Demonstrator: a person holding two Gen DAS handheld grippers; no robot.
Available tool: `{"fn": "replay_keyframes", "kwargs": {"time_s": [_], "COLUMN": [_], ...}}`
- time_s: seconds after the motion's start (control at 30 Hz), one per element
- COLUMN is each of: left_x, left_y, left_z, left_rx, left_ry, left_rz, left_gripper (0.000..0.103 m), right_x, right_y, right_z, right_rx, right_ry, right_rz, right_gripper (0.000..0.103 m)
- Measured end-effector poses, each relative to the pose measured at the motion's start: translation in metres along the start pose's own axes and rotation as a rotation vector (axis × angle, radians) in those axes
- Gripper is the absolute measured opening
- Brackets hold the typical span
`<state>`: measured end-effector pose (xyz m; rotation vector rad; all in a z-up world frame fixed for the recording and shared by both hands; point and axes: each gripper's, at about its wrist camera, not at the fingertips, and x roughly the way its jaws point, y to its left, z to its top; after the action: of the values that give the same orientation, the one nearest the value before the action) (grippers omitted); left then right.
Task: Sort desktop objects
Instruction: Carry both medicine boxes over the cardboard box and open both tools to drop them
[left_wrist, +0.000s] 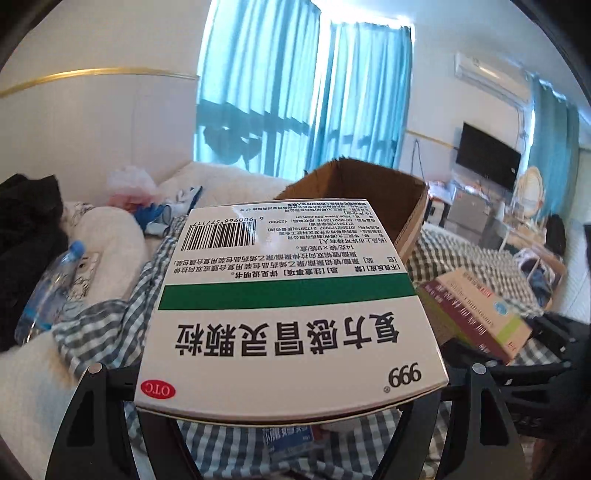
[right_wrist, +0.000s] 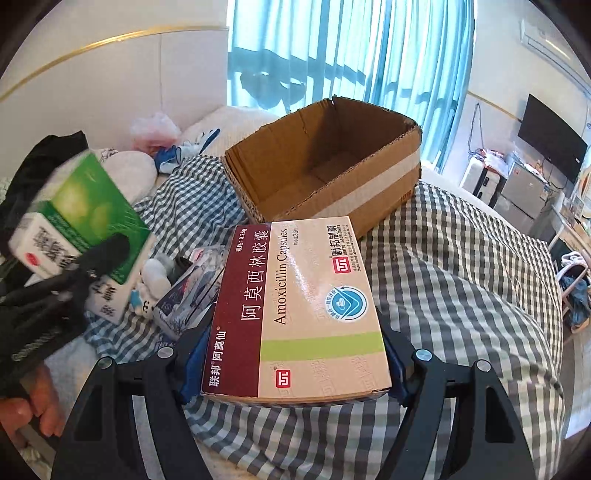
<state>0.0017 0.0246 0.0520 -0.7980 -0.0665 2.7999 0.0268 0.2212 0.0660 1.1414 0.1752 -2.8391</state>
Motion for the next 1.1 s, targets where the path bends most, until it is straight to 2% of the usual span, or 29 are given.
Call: {"fn": "replay_keyframes", "kwargs": {"time_s": [0.17, 0.27, 0.53, 0.63, 0.83, 0.97, 1.1], "left_x": [0.025, 0.036, 0.070, 0.080, 0.114, 0.146, 0.178], "left_y": [0.000, -0.004, -0.013, -0.018, -0.030, -0.035, -0.039], "left_z": [0.018, 0.029, 0.061, 0.072, 0.095, 0.103, 0.105], "left_rx": [0.005, 0.029, 0.036, 0.047, 0.073, 0.081, 0.064], "left_ry": [0.019, 0.007, -0.010, -0.025, -0.029, -0.012, 0.025], "left_rz": [-0.020, -0.006, -0.026, -0.035, -0.007, 0.006, 0.009], "left_gripper": [0.079, 0.079, 0.079, 0.079, 0.079, 0.079, 0.079], "right_x": [-0.001, 0.005, 0.027, 0.040, 0.074, 0.104, 0.124], "right_y": [-0.011, -0.017, -0.023, -0.028, -0.049, -0.065, -0.069], "right_z": [0.024, 0.044, 0.085, 0.098, 0.135, 0.160, 0.170], "right_rx": [-0.033, -0.045, -0.062, -0.059, -0.032, 0.042, 0.067], "right_ry": [-0.045, -0.071, -0.108, -0.101, -0.107, -0.103, -0.102], "right_rz": [0.004, 0.012, 0.026, 0.036, 0.036, 0.069, 0.093], "right_gripper": [0.074, 0.074, 0.074, 0.074, 0.074, 0.074, 0.074]}}
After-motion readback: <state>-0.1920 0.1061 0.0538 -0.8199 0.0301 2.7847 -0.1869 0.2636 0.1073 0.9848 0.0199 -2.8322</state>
